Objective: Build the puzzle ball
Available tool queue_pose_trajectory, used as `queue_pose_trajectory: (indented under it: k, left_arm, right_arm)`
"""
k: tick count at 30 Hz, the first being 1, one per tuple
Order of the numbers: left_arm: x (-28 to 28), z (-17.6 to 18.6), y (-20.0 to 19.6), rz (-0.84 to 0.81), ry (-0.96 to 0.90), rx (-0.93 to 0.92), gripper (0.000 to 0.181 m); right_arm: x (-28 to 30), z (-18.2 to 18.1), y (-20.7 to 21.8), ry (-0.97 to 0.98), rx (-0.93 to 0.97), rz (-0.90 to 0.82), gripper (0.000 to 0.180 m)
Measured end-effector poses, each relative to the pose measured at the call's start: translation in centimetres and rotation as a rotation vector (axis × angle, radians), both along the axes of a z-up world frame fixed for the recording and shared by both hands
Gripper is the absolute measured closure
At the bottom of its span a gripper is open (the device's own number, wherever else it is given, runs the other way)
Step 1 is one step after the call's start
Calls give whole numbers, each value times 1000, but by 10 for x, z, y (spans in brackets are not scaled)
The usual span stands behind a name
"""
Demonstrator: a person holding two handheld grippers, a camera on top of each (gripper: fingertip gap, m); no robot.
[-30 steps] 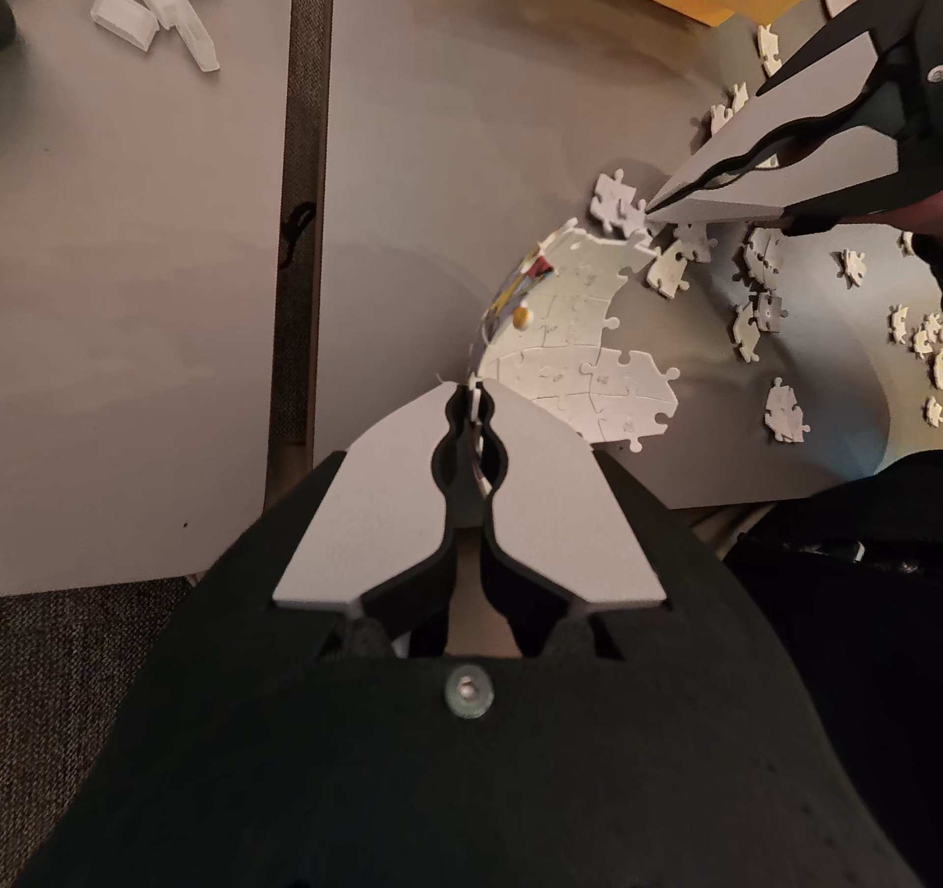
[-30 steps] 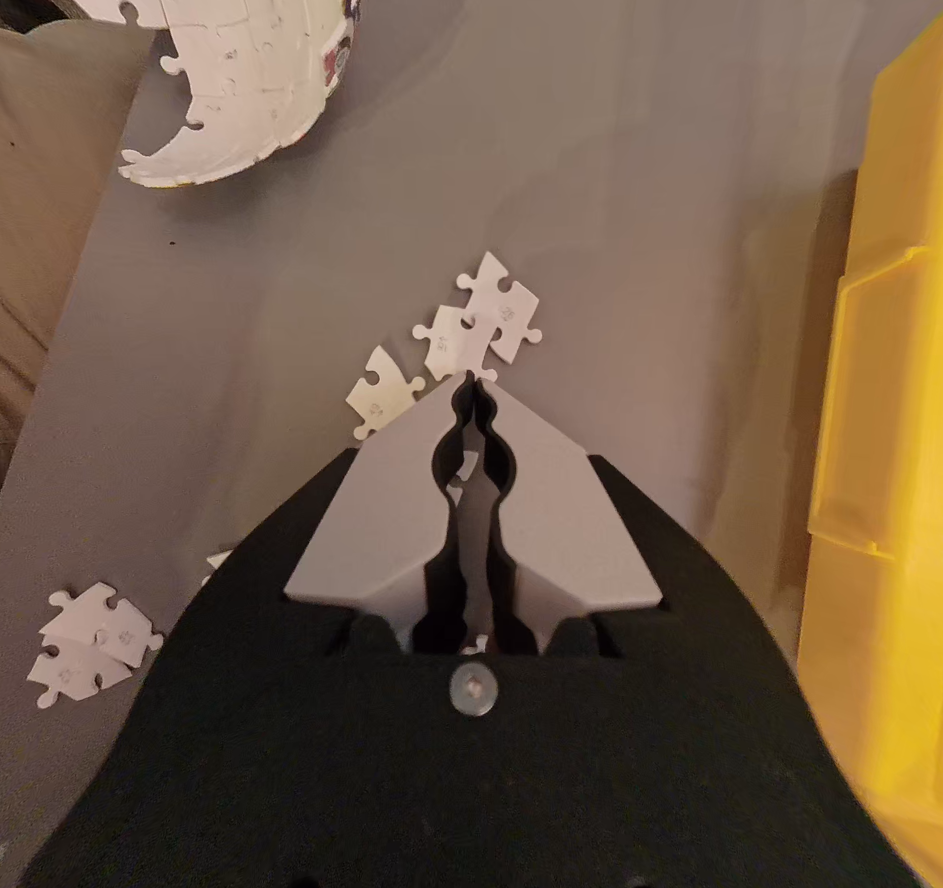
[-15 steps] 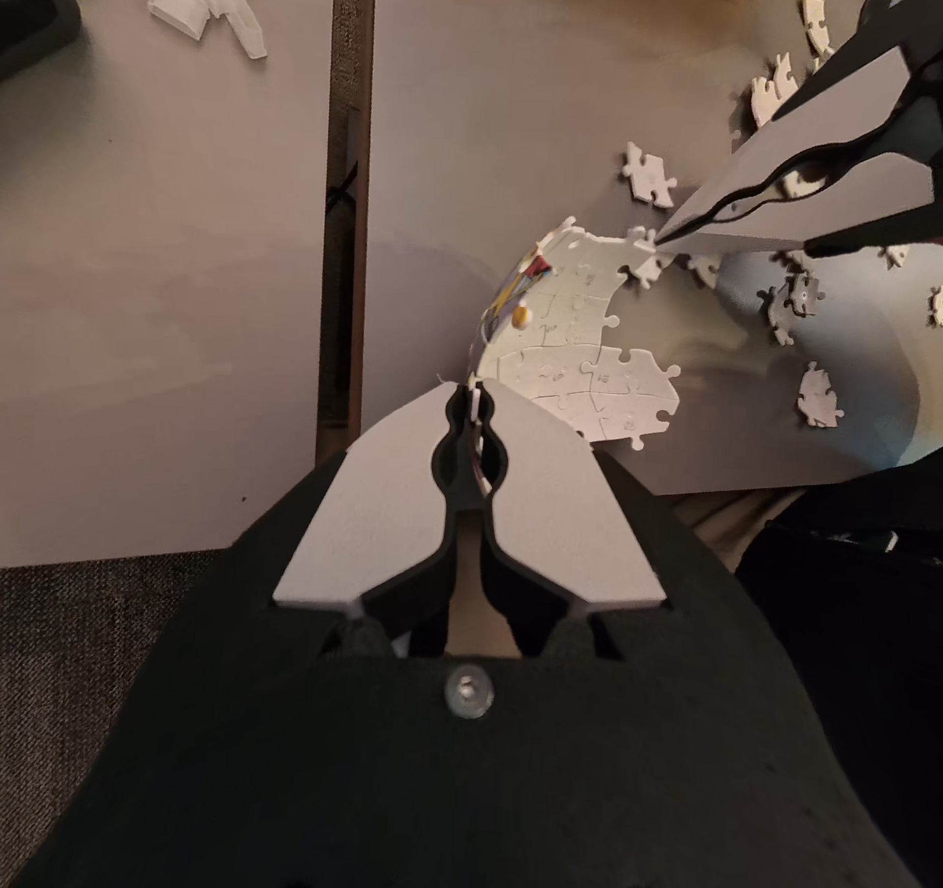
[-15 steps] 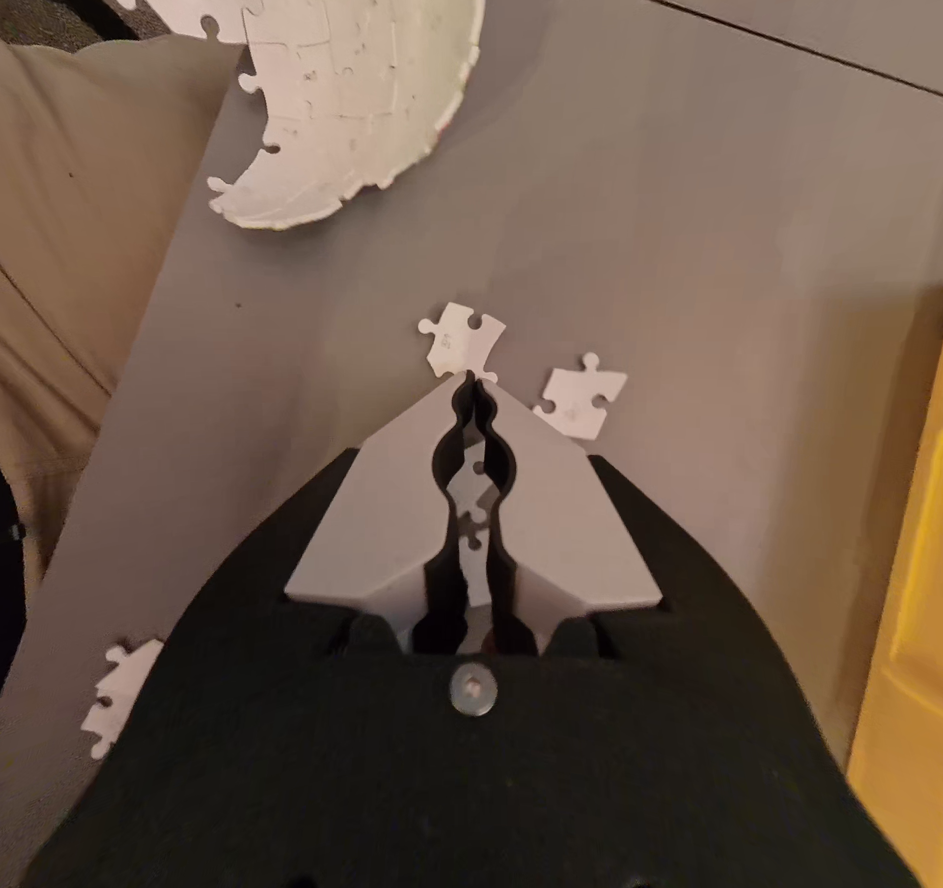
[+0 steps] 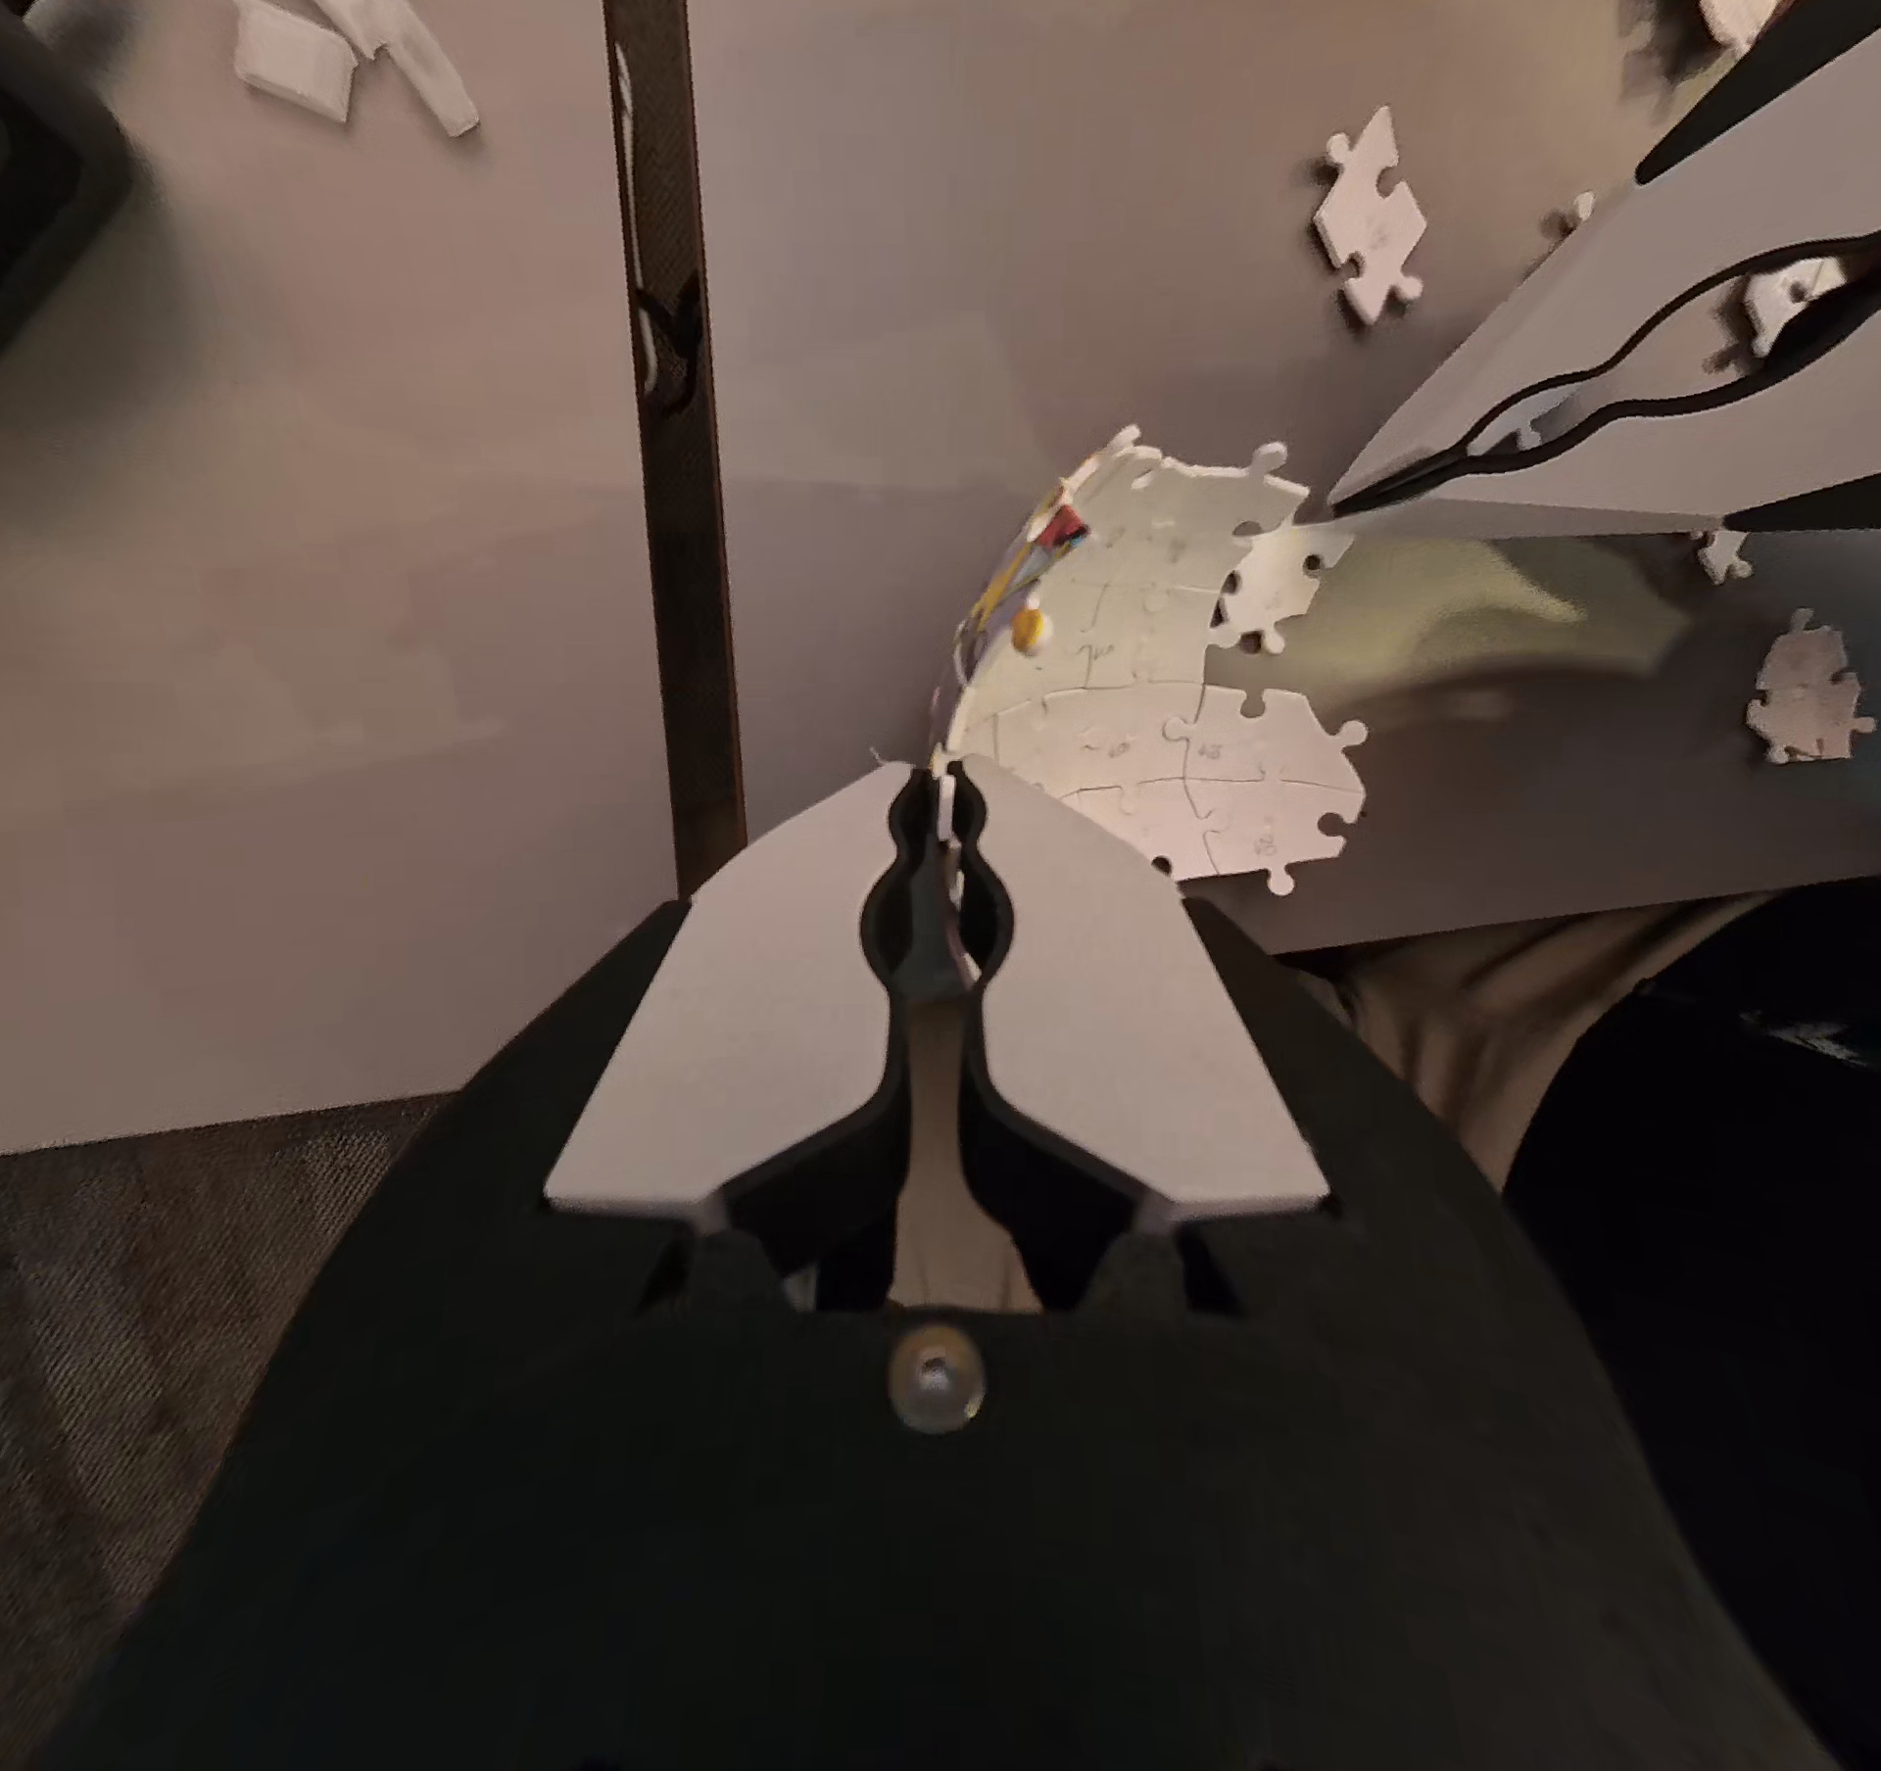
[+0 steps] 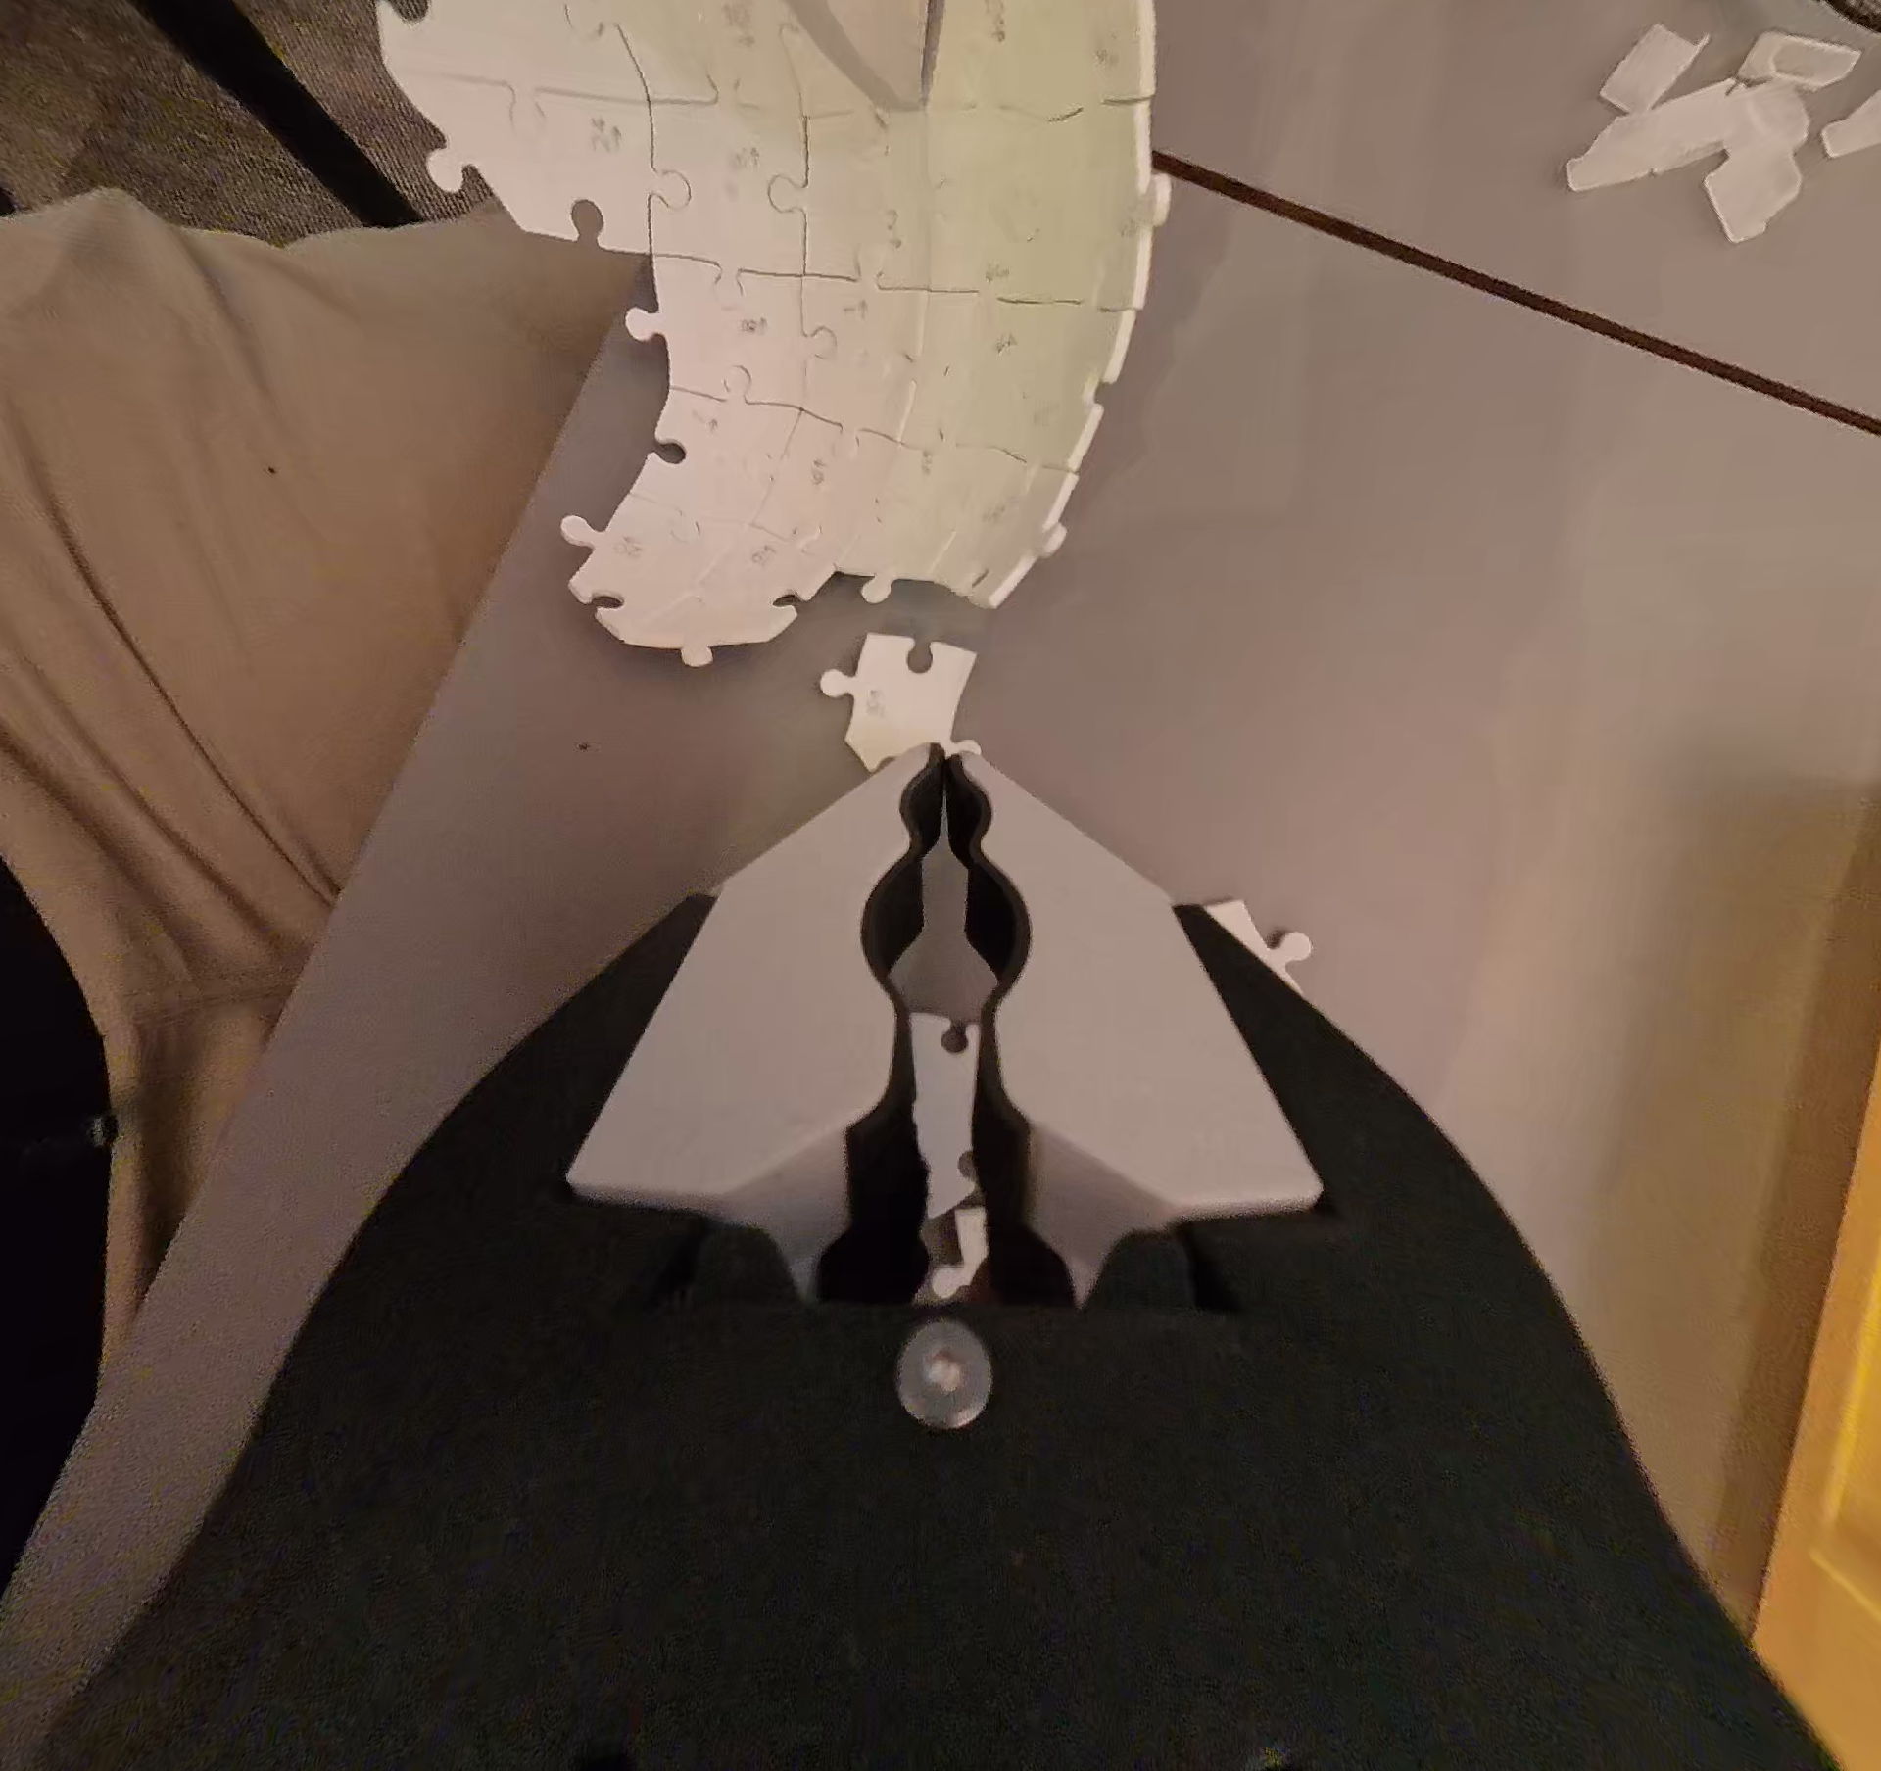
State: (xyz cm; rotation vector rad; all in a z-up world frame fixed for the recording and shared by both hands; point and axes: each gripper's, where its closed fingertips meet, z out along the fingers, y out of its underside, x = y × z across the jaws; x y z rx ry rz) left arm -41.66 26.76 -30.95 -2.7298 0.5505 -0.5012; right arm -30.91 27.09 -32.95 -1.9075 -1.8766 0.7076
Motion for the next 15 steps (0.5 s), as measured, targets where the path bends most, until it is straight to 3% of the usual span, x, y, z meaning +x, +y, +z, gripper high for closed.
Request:
queue_pose_trajectory:
  k: [15]
  left_arm:
    - [9, 2, 13, -23, 122, -30, 177]
  right_arm:
    - [1, -11, -8, -11, 8, 36, 180]
